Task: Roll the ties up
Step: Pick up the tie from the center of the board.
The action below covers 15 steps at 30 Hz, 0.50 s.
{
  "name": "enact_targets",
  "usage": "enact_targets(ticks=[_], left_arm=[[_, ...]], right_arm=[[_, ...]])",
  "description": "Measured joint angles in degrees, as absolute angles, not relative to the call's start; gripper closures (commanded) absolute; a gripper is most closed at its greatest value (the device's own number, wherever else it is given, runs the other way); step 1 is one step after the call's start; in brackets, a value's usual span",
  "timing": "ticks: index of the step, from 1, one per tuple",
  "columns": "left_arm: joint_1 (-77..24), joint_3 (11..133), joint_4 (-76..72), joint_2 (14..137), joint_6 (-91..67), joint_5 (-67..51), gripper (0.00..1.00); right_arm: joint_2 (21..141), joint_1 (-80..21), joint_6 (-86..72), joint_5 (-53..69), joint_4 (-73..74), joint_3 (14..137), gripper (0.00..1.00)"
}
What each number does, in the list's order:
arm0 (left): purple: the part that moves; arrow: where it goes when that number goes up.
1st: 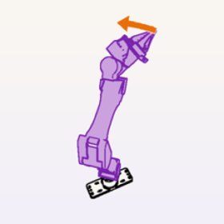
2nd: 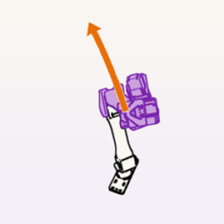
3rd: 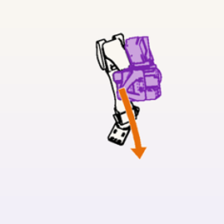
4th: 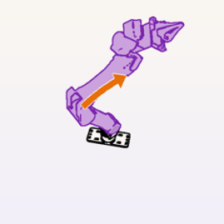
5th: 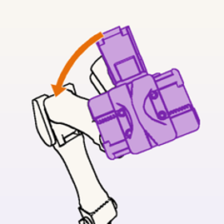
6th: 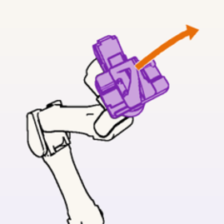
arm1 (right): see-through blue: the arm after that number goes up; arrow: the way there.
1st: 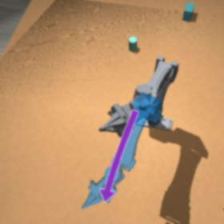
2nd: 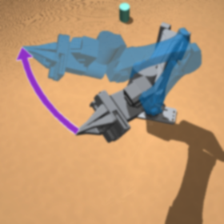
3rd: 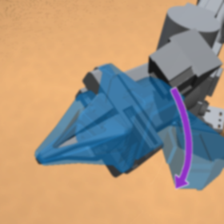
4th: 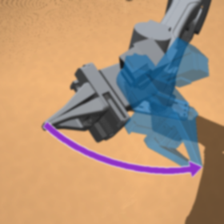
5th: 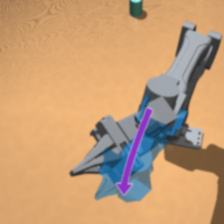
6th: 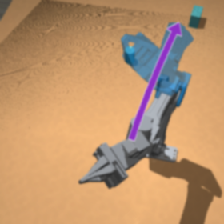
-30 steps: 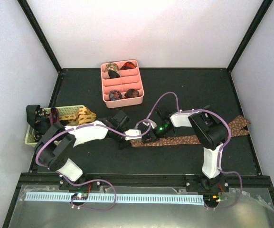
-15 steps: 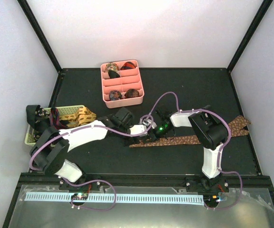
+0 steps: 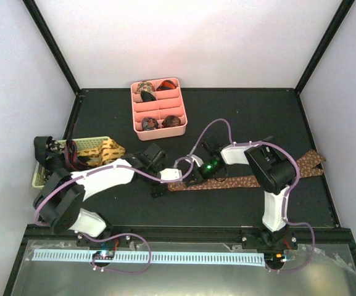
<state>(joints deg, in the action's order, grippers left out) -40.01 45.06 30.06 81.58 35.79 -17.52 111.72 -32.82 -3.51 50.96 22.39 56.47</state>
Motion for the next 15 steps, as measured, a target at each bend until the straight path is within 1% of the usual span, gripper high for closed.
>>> enact_targets(ticks=[3, 7, 10, 14, 15], left_arm=[[-41.25, 44.8, 31.0, 84.9, 36.42, -15.84, 0.23], [-42.54, 46.11, 30.98, 90.52, 35.81, -13.37, 0.26], [-43.18, 47.55, 29.58, 92.18, 35.11, -11.7, 0.28], [-43.75, 48.14, 28.62, 92.95, 33.91, -9.89, 0.28], [-43.88, 48.14, 28.56, 92.86, 33.74, -9.61, 0.3]], right_arm=[[111.94, -32.82, -3.51, 51.16, 22.61, 56.66, 0.98], [112.07, -32.82, -3.46, 51.31, 22.83, 56.77, 0.98], [112.07, -32.82, -3.31, 51.31, 22.83, 56.77, 0.98], [112.07, -32.82, -3.27, 51.29, 22.85, 56.77, 0.98], [112.07, -32.82, -3.25, 51.29, 22.85, 56.77, 0.98]])
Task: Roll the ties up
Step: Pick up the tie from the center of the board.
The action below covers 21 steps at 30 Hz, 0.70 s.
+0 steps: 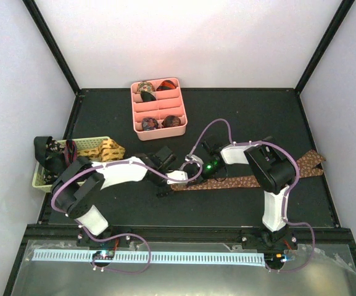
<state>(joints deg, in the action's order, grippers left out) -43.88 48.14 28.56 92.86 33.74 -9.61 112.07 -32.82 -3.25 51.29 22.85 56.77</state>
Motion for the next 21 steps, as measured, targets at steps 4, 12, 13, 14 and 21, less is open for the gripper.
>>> enact_targets(ticks=[4, 12, 13, 14, 21], left_arm=[[-43.99, 45.69, 26.89, 90.76, 34.2, -9.39, 0.53], [-44.01, 44.36, 25.54, 86.37, 33.21, -12.49, 0.68], [-44.03, 44.75, 25.28, 85.56, 32.75, -13.47, 0.68], [-44.12, 45.19, 24.86, 85.03, 32.25, -14.24, 0.69], [-44.8, 48.99, 20.49, 85.8, 27.64, -18.24, 0.71]], right_arm=[[112.07, -32.82, -3.25, 51.31, 22.85, 56.77, 0.98], [112.14, -32.82, -3.25, 51.4, 22.83, 56.77, 0.98], [112.14, -32.82, -3.25, 51.4, 22.83, 56.77, 0.98], [112.14, -32.82, -3.25, 51.42, 22.83, 56.77, 0.98], [112.16, -32.82, -3.25, 51.51, 22.83, 56.77, 0.96]])
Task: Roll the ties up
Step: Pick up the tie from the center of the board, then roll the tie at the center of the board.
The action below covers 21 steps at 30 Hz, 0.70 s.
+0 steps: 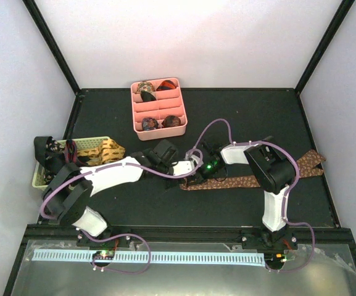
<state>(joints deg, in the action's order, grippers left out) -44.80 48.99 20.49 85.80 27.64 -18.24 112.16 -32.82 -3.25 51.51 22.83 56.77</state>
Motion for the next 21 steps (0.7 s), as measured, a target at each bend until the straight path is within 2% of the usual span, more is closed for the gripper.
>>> enact_targets(ticks=[10, 18, 21], left_arm=[[-45.15, 50.26, 18.09, 91.94, 24.75, -19.62, 0.72], [-45.19, 50.87, 18.2, 92.05, 24.77, -19.81, 0.72], [-45.41, 51.77, 18.33, 92.64, 24.77, -19.81, 0.72]], right_arm=[[111.53, -31.57, -3.07, 52.64, 23.9, 56.9, 0.83], [108.57, -26.79, -0.01, 52.62, 29.98, 56.93, 0.61], [107.68, -26.55, 0.34, 53.49, 30.74, 56.6, 0.57]])
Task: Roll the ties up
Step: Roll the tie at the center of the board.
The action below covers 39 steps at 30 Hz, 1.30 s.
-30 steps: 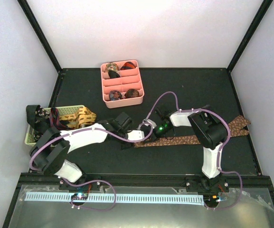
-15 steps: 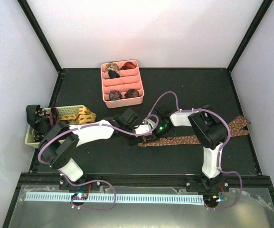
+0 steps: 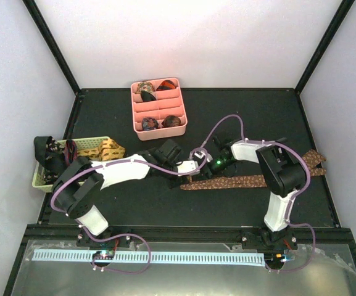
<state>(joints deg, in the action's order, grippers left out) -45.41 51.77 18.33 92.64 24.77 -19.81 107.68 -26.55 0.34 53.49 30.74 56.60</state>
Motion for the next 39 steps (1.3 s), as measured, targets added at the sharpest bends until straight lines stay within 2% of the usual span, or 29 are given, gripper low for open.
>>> enact_targets(ticks=[3, 11, 19, 24, 30, 39], left_arm=[[-45.56, 52.07, 18.44, 92.9, 24.82, -19.84, 0.72], [-46.11, 52.27, 18.61, 93.25, 24.88, -19.81, 0.72], [-46.26, 52.27, 18.79, 93.54, 24.91, -19.81, 0.72], [-46.26, 52.27, 18.83, 93.54, 25.08, -19.81, 0.72], [-46.26, 52.27, 18.87, 93.54, 25.1, -19.81, 0.72], [-46.26, 52.42, 18.87, 93.56, 25.06, -19.81, 0.72]], right_arm=[[106.24, -26.55, -0.69, 55.09, 30.37, 55.51, 0.51], [103.61, -26.52, -4.6, 58.43, 27.24, 53.89, 0.51], [103.11, -23.75, -2.57, 59.24, 30.52, 53.17, 0.5], [101.62, -22.2, -2.83, 60.38, 31.16, 52.86, 0.45], [99.68, -23.03, -6.09, 62.06, 27.57, 52.53, 0.58], [101.91, -25.8, -10.48, 62.13, 23.79, 52.14, 0.61]])
